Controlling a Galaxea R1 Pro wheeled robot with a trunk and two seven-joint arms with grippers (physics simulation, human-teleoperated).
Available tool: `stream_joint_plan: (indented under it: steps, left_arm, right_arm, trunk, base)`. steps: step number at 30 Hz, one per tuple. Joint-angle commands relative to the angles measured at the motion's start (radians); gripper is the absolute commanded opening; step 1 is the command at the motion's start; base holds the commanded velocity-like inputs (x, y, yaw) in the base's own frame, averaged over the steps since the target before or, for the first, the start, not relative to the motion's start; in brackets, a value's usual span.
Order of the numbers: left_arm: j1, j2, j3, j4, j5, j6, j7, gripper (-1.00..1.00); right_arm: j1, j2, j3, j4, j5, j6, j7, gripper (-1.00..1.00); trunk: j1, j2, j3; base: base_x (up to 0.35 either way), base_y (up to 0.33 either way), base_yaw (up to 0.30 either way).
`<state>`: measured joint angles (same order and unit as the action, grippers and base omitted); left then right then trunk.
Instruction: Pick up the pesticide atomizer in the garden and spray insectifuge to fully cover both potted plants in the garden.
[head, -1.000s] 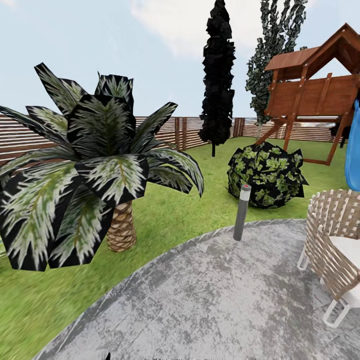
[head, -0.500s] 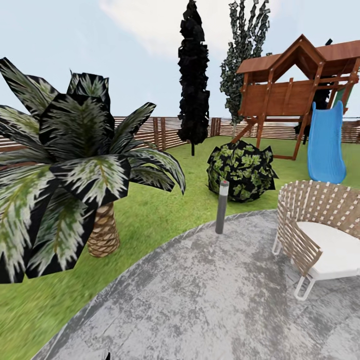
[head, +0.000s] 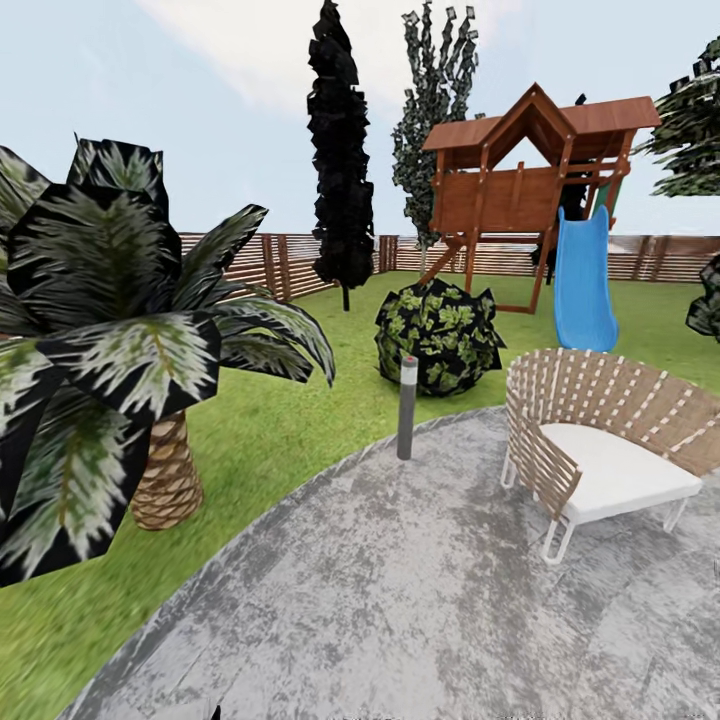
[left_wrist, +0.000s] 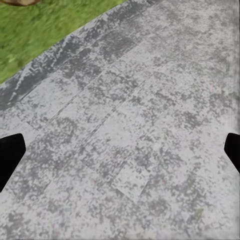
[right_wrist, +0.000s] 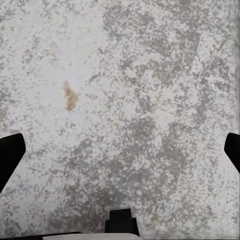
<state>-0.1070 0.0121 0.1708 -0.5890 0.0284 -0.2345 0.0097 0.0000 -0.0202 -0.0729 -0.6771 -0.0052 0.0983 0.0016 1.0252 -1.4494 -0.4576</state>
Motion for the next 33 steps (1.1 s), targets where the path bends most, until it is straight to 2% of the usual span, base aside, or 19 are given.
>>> stream_joint_plan:
  steps: [1, 33]
  left_arm:
    - [0.000, 0.000, -0.001, 0.001, 0.003, -0.003, 0.001, 1.00]
    - [0.000, -0.001, -0.002, 0.001, 0.004, -0.003, 0.001, 1.00]
  right_arm:
    - [0.000, 0.000, -0.001, -0.002, -0.001, 0.006, 0.000, 1.00]
    - [0.000, -0.001, -0.002, -0.005, -0.001, 0.006, 0.000, 1.00]
  trunk:
    - [0.000, -0.001, -0.001]
    - [0.000, -0.001, -0.001]
  base:
    - [-0.049, 0.080, -0.275]
    - [-0.003, 0.010, -0.275]
